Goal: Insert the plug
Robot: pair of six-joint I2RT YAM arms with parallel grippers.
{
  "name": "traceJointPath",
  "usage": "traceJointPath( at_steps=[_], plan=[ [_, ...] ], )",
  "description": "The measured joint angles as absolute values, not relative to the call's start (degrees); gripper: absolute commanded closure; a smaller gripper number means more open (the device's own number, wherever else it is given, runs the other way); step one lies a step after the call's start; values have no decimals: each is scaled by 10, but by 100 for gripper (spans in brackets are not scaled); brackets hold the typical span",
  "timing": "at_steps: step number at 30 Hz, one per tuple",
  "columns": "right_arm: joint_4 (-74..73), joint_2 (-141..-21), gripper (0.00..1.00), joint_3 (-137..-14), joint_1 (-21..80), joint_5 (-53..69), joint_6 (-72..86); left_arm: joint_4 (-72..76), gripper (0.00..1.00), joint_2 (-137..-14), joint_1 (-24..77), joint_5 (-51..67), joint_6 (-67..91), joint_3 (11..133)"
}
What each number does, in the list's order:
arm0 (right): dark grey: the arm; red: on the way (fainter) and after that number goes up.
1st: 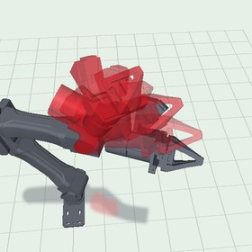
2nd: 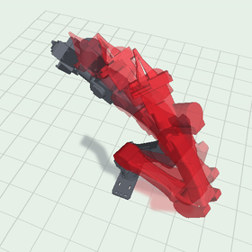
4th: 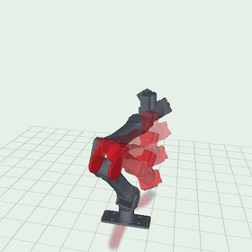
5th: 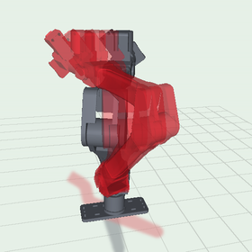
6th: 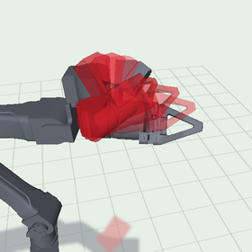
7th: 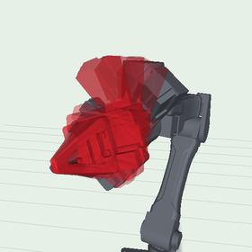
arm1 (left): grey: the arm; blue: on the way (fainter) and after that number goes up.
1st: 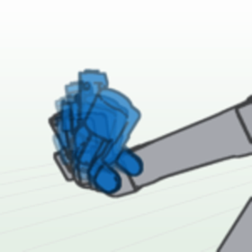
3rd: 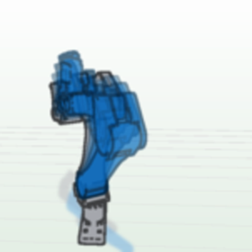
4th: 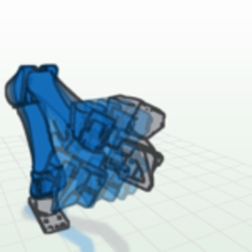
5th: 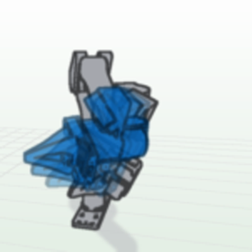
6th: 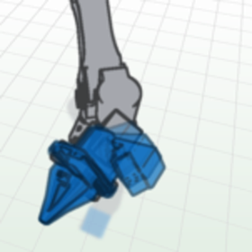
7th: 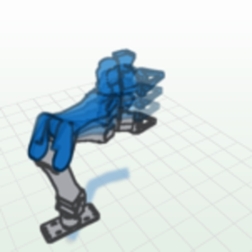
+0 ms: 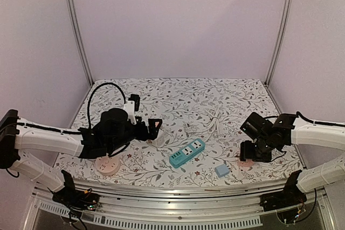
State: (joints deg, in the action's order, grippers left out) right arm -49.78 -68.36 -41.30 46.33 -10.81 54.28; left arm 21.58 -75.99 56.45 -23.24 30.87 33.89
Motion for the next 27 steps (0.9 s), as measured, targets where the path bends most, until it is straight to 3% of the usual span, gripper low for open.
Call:
traceJointPath(
  at_steps=[5, 12, 27],
  plan=[
    [-513, -684, 17, -423, 463, -123, 522, 216, 1, -755, 565, -237, 304, 337],
    [-510, -716, 26, -430, 463, -127, 501, 217, 1, -754, 565, -243, 300, 336],
    [-500, -726, 68, -430, 463, -130, 482, 217, 1, -718, 565, -282, 277, 321]
  ],
)
